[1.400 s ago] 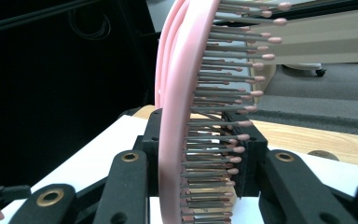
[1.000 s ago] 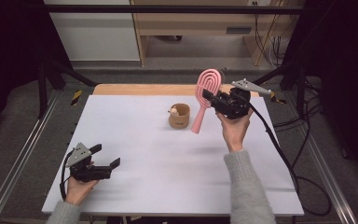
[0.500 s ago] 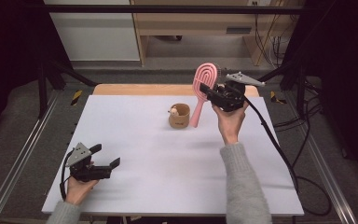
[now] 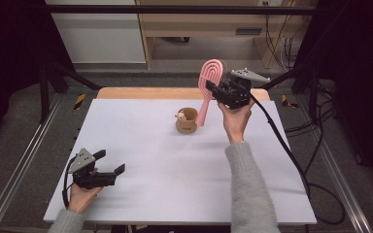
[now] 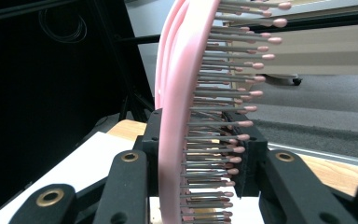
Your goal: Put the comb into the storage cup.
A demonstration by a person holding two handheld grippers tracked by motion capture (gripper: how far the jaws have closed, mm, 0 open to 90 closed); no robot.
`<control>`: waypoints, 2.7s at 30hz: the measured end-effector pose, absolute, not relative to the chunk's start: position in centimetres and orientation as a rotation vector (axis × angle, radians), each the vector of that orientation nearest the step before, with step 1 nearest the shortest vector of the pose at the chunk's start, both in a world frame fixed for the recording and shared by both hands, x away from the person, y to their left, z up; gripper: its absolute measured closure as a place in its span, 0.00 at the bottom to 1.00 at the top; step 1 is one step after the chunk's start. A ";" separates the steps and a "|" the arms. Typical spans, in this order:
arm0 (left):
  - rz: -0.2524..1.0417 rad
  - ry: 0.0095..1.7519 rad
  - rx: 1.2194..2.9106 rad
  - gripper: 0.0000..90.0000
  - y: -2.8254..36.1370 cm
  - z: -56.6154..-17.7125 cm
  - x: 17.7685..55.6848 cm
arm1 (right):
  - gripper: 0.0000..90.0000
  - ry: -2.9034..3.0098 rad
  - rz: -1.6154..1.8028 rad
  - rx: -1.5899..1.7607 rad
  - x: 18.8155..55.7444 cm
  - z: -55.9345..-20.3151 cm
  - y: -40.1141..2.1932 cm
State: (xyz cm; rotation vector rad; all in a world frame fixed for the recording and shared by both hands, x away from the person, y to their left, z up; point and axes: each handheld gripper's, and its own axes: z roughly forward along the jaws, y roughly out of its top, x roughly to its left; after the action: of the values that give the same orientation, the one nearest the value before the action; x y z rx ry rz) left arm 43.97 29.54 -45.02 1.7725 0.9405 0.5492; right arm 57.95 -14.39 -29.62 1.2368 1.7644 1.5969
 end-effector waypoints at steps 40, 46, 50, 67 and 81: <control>0.547 0.943 1.775 0.04 29.5 -45.1 44.0 | 0.72 1.764 1.517 1.247 62.4 -30.3 -11.2; 0.544 0.943 1.775 0.04 29.6 -45.1 44.1 | 0.72 1.763 1.506 1.253 63.0 -30.6 -10.8; 0.544 0.944 1.778 0.04 29.6 -45.1 44.1 | 0.72 1.765 1.488 1.262 63.4 -30.9 -10.6; 0.545 0.946 1.781 0.04 29.6 -45.1 44.1 | 0.72 1.771 1.460 1.276 64.3 -32.1 -9.9; 0.544 0.949 1.782 0.04 29.6 -45.1 44.1 | 0.72 1.789 1.433 1.288 64.6 -33.1 -9.2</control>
State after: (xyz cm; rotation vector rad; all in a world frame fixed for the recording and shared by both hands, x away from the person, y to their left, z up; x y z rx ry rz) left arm 44.08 29.62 -45.14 1.7817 0.9485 0.5438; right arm 64.57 -9.23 -33.11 1.2883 1.7889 1.4329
